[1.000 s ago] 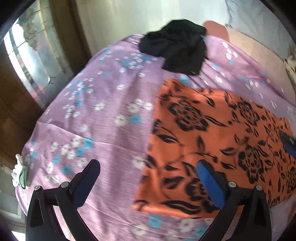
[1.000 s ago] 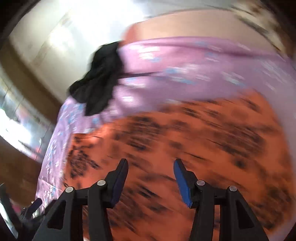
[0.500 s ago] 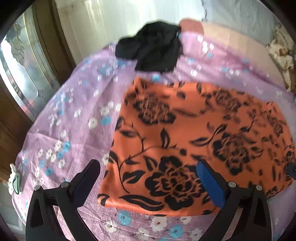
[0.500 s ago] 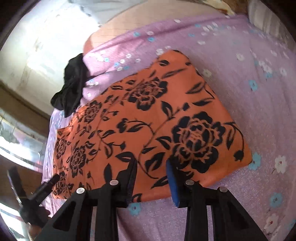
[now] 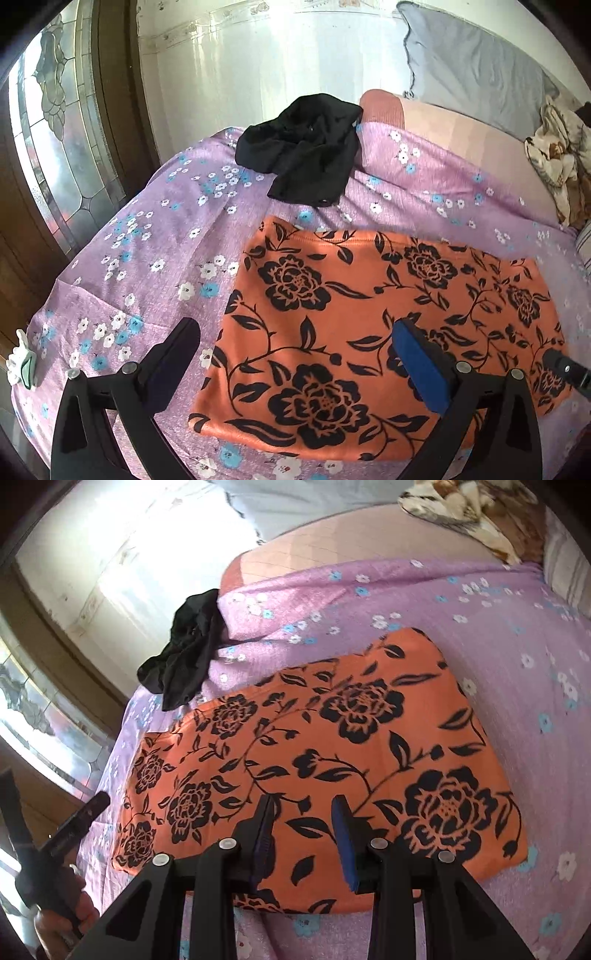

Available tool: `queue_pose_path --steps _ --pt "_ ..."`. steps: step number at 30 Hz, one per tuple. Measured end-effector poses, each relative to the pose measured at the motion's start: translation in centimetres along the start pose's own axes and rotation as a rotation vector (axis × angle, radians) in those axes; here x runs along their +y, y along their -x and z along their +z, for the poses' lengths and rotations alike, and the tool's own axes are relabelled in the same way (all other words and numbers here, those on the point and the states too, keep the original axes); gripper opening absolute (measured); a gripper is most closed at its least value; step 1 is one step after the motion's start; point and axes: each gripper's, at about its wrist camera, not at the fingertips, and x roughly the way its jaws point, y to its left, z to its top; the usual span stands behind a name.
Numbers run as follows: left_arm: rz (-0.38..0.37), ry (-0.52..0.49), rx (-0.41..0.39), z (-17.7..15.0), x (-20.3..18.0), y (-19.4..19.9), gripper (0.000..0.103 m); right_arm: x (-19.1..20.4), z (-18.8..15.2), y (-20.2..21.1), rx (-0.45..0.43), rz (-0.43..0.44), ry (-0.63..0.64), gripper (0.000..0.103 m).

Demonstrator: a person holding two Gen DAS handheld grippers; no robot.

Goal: Fold small clothes

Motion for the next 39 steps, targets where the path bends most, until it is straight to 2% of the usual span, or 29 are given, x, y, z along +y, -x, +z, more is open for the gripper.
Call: queue_pose_path --steps 34,39 --pt "0.011 -0.032 -0.055 0.1 -0.9 1.0 0.103 1.3 -0.1 0.2 -0.010 0.027 0.060 0.036" --pt "-0.019 -0.019 -0.005 -0.1 -0.9 0.5 0.103 0.8 -0.2 -0.1 0.011 0.060 0.035 0.036"
